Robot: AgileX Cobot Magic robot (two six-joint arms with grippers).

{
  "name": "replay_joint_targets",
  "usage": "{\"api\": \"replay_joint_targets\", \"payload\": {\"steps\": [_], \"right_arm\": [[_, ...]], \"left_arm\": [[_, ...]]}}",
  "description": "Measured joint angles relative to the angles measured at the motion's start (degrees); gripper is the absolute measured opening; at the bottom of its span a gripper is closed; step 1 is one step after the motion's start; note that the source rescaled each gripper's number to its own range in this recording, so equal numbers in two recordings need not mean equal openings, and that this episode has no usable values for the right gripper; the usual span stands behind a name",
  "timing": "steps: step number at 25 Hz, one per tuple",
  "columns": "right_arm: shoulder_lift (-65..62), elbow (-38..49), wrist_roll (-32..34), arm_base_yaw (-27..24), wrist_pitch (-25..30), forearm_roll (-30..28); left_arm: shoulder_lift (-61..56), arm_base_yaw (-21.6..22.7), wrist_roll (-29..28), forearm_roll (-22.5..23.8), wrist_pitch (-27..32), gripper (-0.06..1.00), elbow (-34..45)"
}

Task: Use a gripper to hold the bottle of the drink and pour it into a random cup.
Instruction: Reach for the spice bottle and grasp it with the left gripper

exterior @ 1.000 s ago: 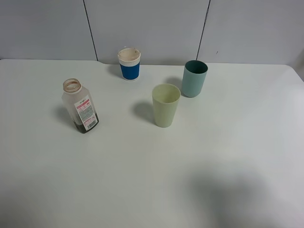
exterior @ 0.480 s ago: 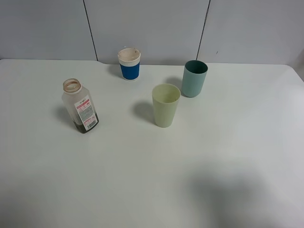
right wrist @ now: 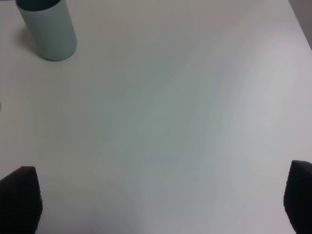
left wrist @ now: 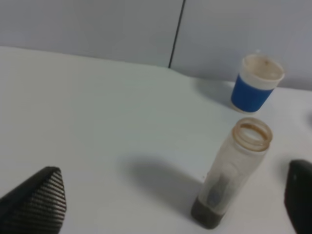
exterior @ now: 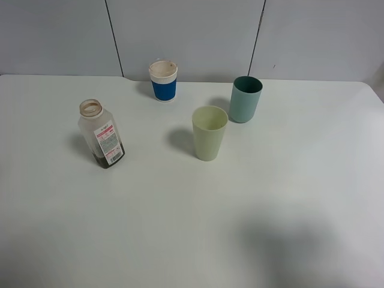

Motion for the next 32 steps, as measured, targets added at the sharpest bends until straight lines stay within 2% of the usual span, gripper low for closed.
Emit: {"api": "replay_joint_targets", "payload": {"steps": [5,13,21,26,32], "right_arm": [[0.00,0.00,0.00,0.00,0.00,0.00],[0.00,0.00,0.00,0.00,0.00,0.00],[0.00,0.00,0.00,0.00,0.00,0.00],[0.00,0.00,0.00,0.00,0.00,0.00],[0.00,0.00,0.00,0.00,0.00,0.00]], "left_arm": [[2.75,0.00,0.00,0.93,-0.93,1.00,0.68],[11.42,-0.56,0.00,-0.36,-4.29,1.00,0.86],[21.97,-10.21,0.00,1.16,-10.39,0.99,1.11],[29.20,-13.34,0.00,1.47,-17.94,0.98,4.65],[36.40,-13.95,0.00,4.29,-27.85,0.98,8.22]]}}
